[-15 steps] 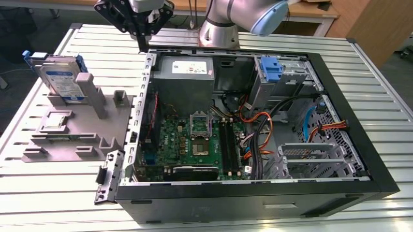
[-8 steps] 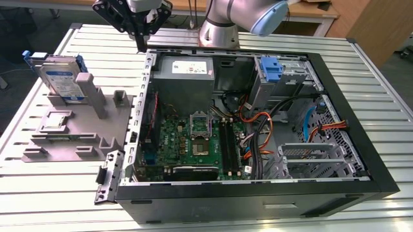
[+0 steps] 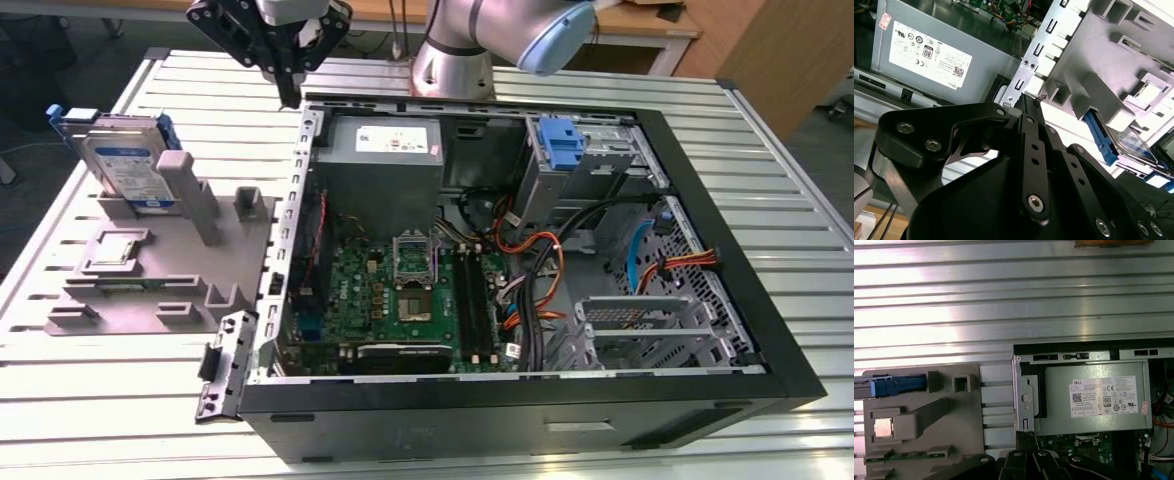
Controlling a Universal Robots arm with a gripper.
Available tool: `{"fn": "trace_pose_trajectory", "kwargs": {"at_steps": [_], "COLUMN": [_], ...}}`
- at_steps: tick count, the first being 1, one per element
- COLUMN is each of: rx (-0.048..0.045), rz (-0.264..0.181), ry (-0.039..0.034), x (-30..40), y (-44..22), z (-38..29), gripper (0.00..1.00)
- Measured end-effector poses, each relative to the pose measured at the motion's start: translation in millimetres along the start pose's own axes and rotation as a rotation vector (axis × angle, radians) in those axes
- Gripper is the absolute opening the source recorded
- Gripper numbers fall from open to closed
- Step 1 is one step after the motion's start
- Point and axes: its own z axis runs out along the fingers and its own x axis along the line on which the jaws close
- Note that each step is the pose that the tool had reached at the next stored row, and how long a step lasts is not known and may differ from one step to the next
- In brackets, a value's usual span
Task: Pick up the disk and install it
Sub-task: 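Reach for the disk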
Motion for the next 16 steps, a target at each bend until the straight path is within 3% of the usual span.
{"fn": "trace_pose_trajectory", "kwargs": {"at_steps": [16], "rx": [0.0000], "rz": [0.000], "ry": [0.0000], "x": [5.7], "y": [-0.4], "z": [-0.1], "gripper": [0.10]}}
